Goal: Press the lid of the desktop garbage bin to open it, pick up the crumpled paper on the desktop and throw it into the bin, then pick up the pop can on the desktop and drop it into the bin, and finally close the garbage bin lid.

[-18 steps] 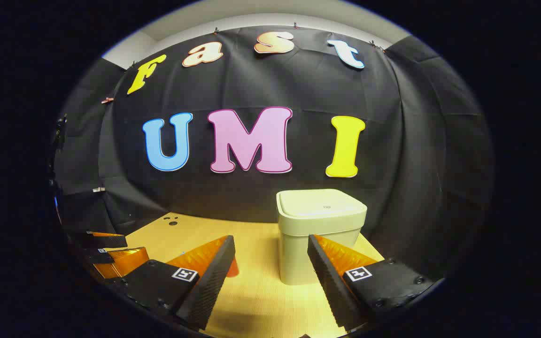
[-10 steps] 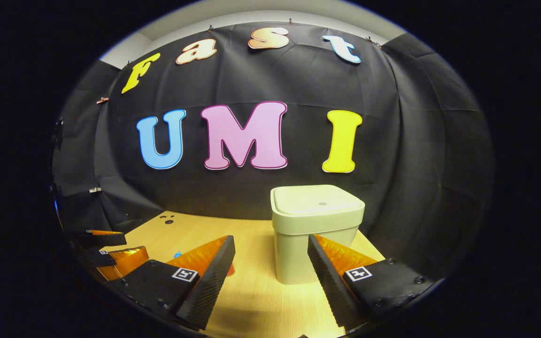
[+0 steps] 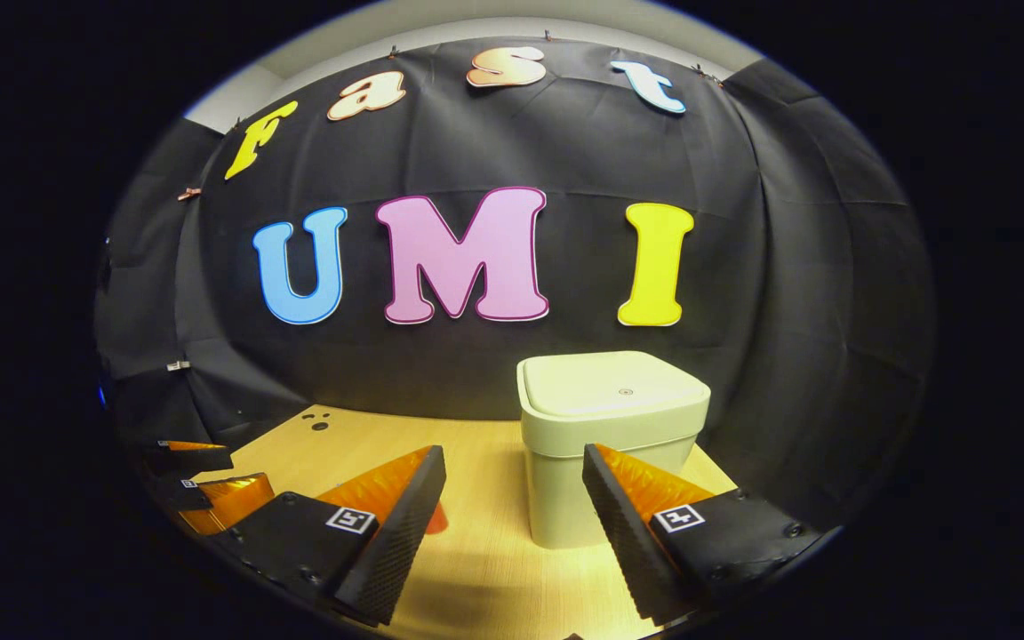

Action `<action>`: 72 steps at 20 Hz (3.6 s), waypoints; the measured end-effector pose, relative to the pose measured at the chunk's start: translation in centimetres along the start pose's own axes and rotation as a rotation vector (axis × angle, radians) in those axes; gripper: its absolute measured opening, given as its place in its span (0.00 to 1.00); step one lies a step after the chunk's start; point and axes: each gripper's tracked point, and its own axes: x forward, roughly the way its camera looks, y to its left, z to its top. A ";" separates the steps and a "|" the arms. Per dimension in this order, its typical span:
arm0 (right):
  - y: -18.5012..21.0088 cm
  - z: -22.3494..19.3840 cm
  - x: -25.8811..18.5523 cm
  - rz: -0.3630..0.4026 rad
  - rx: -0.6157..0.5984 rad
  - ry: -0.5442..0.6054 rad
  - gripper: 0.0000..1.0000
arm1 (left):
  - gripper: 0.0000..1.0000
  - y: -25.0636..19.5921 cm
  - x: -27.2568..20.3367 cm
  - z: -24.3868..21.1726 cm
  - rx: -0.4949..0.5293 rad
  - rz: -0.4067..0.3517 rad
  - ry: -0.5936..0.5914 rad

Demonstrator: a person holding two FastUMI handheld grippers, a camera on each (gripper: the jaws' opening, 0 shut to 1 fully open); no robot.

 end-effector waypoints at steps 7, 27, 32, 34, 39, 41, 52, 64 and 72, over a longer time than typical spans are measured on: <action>-0.2 -0.1 0.8 0.000 -0.034 0.004 0.98 | 0.96 1.8 0.8 -0.7 -0.033 0.055 0.019; -3.2 1.3 4.9 -0.043 -0.044 0.047 0.14 | 0.96 1.2 5.1 -1.6 -0.003 0.018 0.083; -3.4 2.8 5.1 0.013 -0.036 0.049 0.10 | 0.96 0.2 5.6 -1.3 0.006 -0.003 0.079; -4.2 3.4 5.7 0.022 -0.054 0.050 0.05 | 0.96 0.0 5.7 -1.3 0.008 -0.007 0.080; -7.3 4.8 7.7 -0.012 -0.031 0.065 0.05 | 0.96 0.0 5.5 -1.5 0.011 -0.001 0.092; -8.9 4.9 8.6 -0.047 -0.032 0.062 0.01 | 0.96 0.3 5.5 -1.4 0.022 0.011 0.087; -11.5 3.7 12.3 -0.081 -0.058 0.102 0.05 | 0.96 0.3 5.7 -2.1 0.020 0.020 0.113; -11.8 1.7 12.9 -0.094 -0.101 0.122 0.05 | 0.96 0.2 6.2 -3.2 -0.046 0.015 0.152; -11.9 1.3 12.8 -0.100 0.021 0.111 0.05 | 0.96 0.7 5.7 -4.5 -0.047 0.012 0.186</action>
